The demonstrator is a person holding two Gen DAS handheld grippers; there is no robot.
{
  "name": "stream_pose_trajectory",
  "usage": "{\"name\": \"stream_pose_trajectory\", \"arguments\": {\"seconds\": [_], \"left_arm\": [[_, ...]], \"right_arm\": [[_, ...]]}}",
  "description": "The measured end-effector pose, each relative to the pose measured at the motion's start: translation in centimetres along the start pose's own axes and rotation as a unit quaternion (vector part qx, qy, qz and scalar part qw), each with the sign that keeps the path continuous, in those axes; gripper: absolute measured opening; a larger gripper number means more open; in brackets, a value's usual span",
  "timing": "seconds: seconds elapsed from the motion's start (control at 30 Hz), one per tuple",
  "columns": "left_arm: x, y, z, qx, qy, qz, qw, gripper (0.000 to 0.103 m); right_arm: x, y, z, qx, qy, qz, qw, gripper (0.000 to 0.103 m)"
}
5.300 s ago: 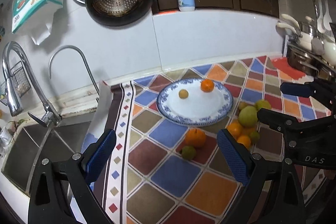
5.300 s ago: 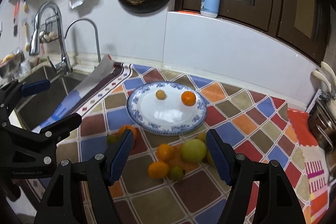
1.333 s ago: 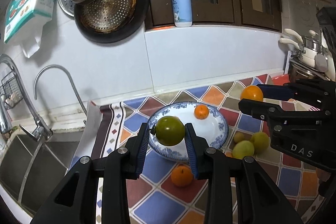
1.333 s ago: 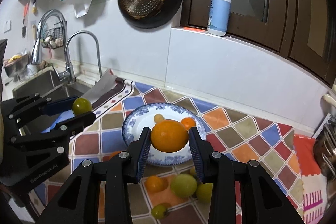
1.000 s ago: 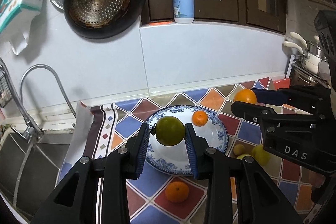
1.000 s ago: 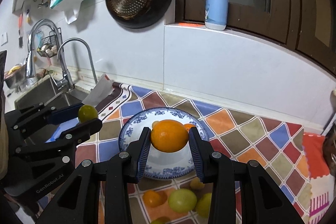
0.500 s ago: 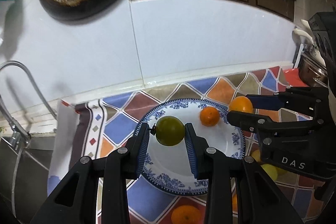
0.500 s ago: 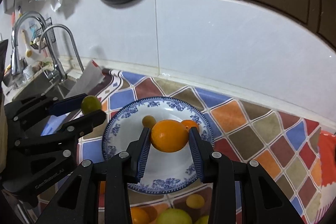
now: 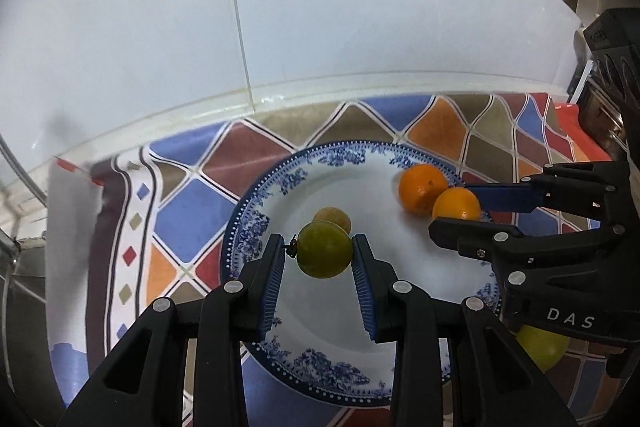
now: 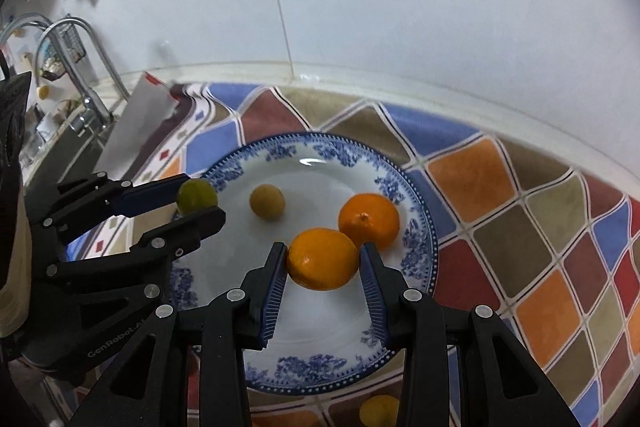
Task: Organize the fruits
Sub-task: 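Carry the lime and orange onto the plate and open both tools, then lift both open tools up away from the plate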
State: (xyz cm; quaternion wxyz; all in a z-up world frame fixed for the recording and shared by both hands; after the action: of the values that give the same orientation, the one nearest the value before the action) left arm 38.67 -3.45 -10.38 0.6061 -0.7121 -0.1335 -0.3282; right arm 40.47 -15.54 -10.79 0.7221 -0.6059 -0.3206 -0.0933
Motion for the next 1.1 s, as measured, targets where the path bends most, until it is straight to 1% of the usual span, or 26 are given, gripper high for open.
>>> {"name": "stream_pose_trajectory", "arguments": {"seconds": [0.23, 0.4, 0.53, 0.6, 0.63, 0.73, 0.9, 0.93, 0.97, 1.0, 1.07, 1.1], "left_arm": [[0.0, 1.8, 0.2, -0.006, 0.005, 0.028, 0.9996, 0.034], [0.0, 2.2, 0.4, -0.009, 0.002, 0.034, 0.9994, 0.034], [0.1, 2.2, 0.4, -0.008, 0.004, 0.034, 0.9994, 0.034], [0.2, 2.0, 0.5, -0.007, 0.004, 0.033, 0.9994, 0.04], [0.2, 1.9, 0.5, -0.006, 0.002, 0.032, 0.9995, 0.046], [0.2, 0.9, 0.5, 0.0, 0.0, 0.021, 0.9998, 0.048], [0.1, -1.4, 0.1, 0.008, 0.001, -0.002, 1.0, 0.058], [0.0, -2.1, 0.0, 0.01, 0.0, -0.01, 0.9999, 0.061], [-0.1, -2.8, -0.1, 0.013, -0.001, -0.018, 0.9997, 0.062], [-0.2, -3.5, -0.2, 0.014, -0.002, -0.027, 0.9995, 0.062], [-0.3, -4.8, -0.2, 0.016, -0.007, -0.039, 0.9991, 0.07], [-0.4, -5.4, -0.2, 0.018, -0.01, -0.046, 0.9987, 0.07]], "right_arm": [[0.0, 1.5, -0.5, 0.0, 0.01, 0.026, 1.0, 0.038], [0.0, 1.7, -0.5, -0.009, 0.011, 0.027, 1.0, 0.038], [0.2, 1.8, -0.6, -0.007, 0.013, 0.028, 1.0, 0.038], [0.3, 1.9, -0.6, -0.007, 0.014, 0.027, 1.0, 0.038], [0.3, 1.8, -0.6, -0.01, 0.013, 0.026, 1.0, 0.038], [0.3, 1.3, -0.5, -0.023, 0.011, 0.021, 0.999, 0.043], [0.3, -0.8, -0.1, -0.045, 0.002, -0.007, 0.999, 0.044], [0.2, -1.5, -0.1, -0.048, 0.003, -0.015, 0.999, 0.046], [0.2, -1.9, -0.1, -0.05, 0.005, -0.021, 0.999, 0.05], [0.2, -2.4, 0.0, -0.053, 0.004, -0.027, 0.998, 0.052], [0.0, -3.5, 0.3, -0.063, 0.0, -0.041, 0.997, 0.053], [-0.1, -4.1, 0.6, -0.067, -0.005, -0.048, 0.997, 0.053]]}}
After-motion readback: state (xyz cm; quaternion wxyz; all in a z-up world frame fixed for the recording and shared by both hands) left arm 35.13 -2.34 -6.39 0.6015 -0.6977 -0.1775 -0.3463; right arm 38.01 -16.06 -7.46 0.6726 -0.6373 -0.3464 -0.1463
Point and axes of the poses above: each gripper's, at about its wrist camera, not at the fingertips, and y roughly the way its jaws point, z to its left, x to its top, the point moved 2 cm from there along y, roughly the way its jaws point, and after that the axes turned 3 degrees about -x, right-handed, at the moved point
